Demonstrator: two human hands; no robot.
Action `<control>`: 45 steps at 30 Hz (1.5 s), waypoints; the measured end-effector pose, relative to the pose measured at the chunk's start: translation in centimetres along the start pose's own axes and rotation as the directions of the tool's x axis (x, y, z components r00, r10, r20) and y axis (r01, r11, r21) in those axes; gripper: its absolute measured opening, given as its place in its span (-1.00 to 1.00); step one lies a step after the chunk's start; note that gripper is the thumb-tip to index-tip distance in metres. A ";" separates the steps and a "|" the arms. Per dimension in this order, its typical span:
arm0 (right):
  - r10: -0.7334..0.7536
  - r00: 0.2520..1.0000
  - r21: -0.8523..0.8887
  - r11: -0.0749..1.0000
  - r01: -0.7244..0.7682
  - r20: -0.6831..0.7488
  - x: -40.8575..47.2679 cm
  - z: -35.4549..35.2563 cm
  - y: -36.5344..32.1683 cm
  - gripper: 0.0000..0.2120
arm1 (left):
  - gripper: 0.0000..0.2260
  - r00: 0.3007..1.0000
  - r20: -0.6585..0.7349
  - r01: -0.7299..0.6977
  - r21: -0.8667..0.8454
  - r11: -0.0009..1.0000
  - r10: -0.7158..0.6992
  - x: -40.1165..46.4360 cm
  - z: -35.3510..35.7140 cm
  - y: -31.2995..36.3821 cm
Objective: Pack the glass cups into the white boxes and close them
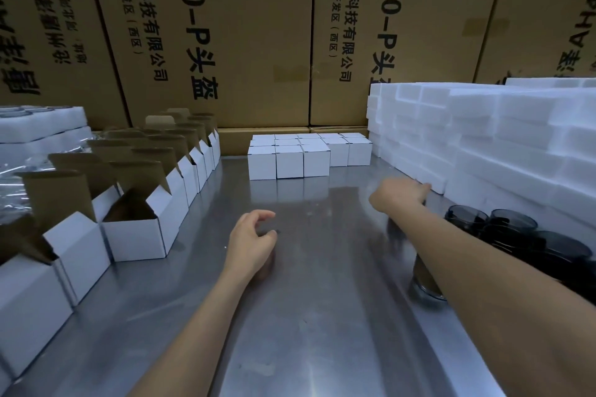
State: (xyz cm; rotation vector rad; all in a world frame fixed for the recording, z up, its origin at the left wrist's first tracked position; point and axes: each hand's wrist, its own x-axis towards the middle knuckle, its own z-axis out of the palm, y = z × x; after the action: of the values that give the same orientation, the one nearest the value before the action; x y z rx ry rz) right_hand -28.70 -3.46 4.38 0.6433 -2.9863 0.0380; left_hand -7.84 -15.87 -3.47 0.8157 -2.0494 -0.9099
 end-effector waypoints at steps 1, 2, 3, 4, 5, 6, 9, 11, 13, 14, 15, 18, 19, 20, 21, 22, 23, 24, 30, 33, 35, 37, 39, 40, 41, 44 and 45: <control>-0.040 0.999 0.016 0.999 0.040 -0.012 -0.5 0.1 -1.2 -0.67 | -0.72 1.000 0.002 -0.002 -0.005 1.000 0.002 0.0 0.0 0.0; -0.081 0.996 0.033 0.996 0.082 -0.026 -1.1 0.3 -2.4 -0.64 | -0.72 1.000 0.006 -0.006 -0.010 1.000 0.006 -0.1 0.0 0.0; -0.131 0.990 0.043 0.990 0.133 -0.046 -1.8 0.5 -3.6 -0.61 | -0.71 1.000 0.010 -0.008 -0.016 1.000 0.008 -0.1 0.0 0.0; -0.196 0.978 0.044 0.979 0.200 -0.075 -2.7 0.8 -4.9 -0.58 | -0.70 1.000 0.010 -0.004 -0.022 1.000 0.004 -0.2 0.0 0.0; -0.271 0.956 0.038 0.960 0.277 -0.110 -3.7 1.2 -6.1 -0.57 | -0.67 1.000 0.007 0.000 -0.029 1.000 0.001 -0.2 0.0 0.0; -0.346 0.926 0.034 0.935 0.354 -0.148 -4.8 1.7 -7.1 -0.56 | -0.63 1.000 0.002 0.001 -0.034 0.999 -0.001 -0.2 0.1 0.0; -0.512 0.805 0.075 0.829 0.555 -0.300 -7.7 3.1 -9.0 -0.62 | -0.54 1.000 -0.007 -0.009 -0.061 0.998 0.008 -0.2 0.1 0.0; -0.580 0.710 0.099 0.743 0.662 -0.400 -9.0 3.5 -9.6 -0.69 | -0.60 1.000 0.005 -0.009 -0.121 0.993 0.010 -0.2 0.1 0.0; -0.619 0.627 0.139 0.650 0.747 -0.473 -9.8 4.0 -9.6 -0.72 | -0.63 1.000 0.014 0.015 -0.165 0.986 -0.013 -0.3 0.1 0.1; -0.617 0.606 0.186 0.607 0.773 -0.502 -10.1 4.4 -9.5 -0.74 | -0.63 1.000 0.014 0.029 -0.170 0.985 -0.027 -0.3 0.1 0.1; -0.595 0.601 0.257 0.563 0.786 -0.535 -10.3 4.8 -9.1 -0.75 | -0.63 0.999 0.013 0.035 -0.172 0.985 -0.033 -0.3 0.1 0.0; -0.449 0.646 0.510 0.397 0.763 -0.617 -10.4 6.5 -8.1 -0.69 | -0.63 0.999 0.032 0.041 -0.185 0.982 -0.035 -0.3 0.2 -0.1; -0.409 0.682 0.584 0.354 0.730 -0.606 -10.1 6.9 -7.9 -0.63 | -0.61 0.999 0.037 0.044 -0.187 0.981 -0.038 -0.3 0.2 -0.1; -0.385 0.735 0.669 0.316 0.673 -0.558 -9.7 7.1 -7.7 -0.54 | -0.60 0.999 0.032 0.043 -0.194 0.980 -0.037 -0.3 0.2 0.0; -0.384 0.795 0.763 0.275 0.585 -0.470 -9.3 7.2 -7.6 -0.43 | -0.59 0.999 0.021 0.032 -0.204 0.978 -0.028 -0.3 0.2 -0.1; -0.406 0.838 0.848 0.229 0.478 -0.363 -8.9 7.2 -7.4 -0.34 | -0.58 1.000 0.009 0.008 -0.211 0.978 -0.007 -0.4 0.1 0.0; -0.440 0.855 0.907 0.178 0.382 -0.274 -8.6 7.2 -7.4 -0.26 | -0.56 1.000 -0.002 -0.027 -0.212 0.977 0.028 -0.5 0.1 0.1; -0.470 0.852 0.936 0.132 0.327 -0.232 -8.4 7.3 -7.3 -0.24 | -0.54 0.997 -0.007 -0.071 -0.210 0.975 0.071 -0.6 0.1 0.3; -0.370 0.822 0.879 0.030 0.476 -0.433 -8.5 7.2 -7.4 -0.46 | -0.45 0.962 -0.033 -0.274 -0.120 0.954 0.272 -0.7 0.3 0.9; -0.318 0.815 0.852 0.039 0.522 -0.485 -8.8 6.9 -7.6 -0.40 | -0.43 0.964 -0.033 -0.266 -0.102 0.959 0.264 -0.7 0.3 0.8; -0.314 0.814 0.846 0.059 0.531 -0.489 -8.9 6.7 -7.6 -0.38 | -0.46 0.960 -0.029 -0.279 -0.105 0.954 0.278 -0.7 0.2 0.8; -0.313 0.813 0.841 0.075 0.535 -0.490 -8.9 6.7 -7.6 -0.37 | -0.46 0.957 -0.025 -0.290 -0.110 0.951 0.289 -0.8 0.2 0.9; -0.320 0.811 0.837 0.084 0.540 -0.490 -8.8 6.8 -7.5 -0.37 | -0.45 0.957 -0.018 -0.291 -0.113 0.950 0.291 -0.8 0.2 0.8; -0.327 0.810 0.837 0.091 0.539 -0.486 -8.7 6.9 -7.4 -0.38 | -0.45 0.958 -0.012 -0.286 -0.118 0.951 0.287 -0.8 0.2 0.7; -0.335 0.812 0.839 0.098 0.536 -0.479 -8.7 6.9 -7.4 -0.38 | -0.46 0.960 -0.007 -0.277 -0.129 0.952 0.279 -0.7 0.2 0.6; -0.348 0.820 0.862 0.059 0.503 -0.454 -8.6 6.8 -7.2 -0.45 | -0.48 0.971 -0.007 -0.237 -0.192 0.952 0.240 -0.6 0.2 0.4; -0.359 0.823 0.878 0.018 0.479 -0.441 -8.6 6.6 -7.1 -0.51 | -0.49 0.976 -0.007 -0.214 -0.215 0.953 0.218 -0.6 0.2 0.4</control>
State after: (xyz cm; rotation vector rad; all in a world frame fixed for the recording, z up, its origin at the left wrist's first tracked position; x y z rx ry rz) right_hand -18.45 -6.67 -2.96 1.5088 -2.0274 2.0405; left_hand -7.74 -15.15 -3.47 0.4589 -1.9668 -0.9942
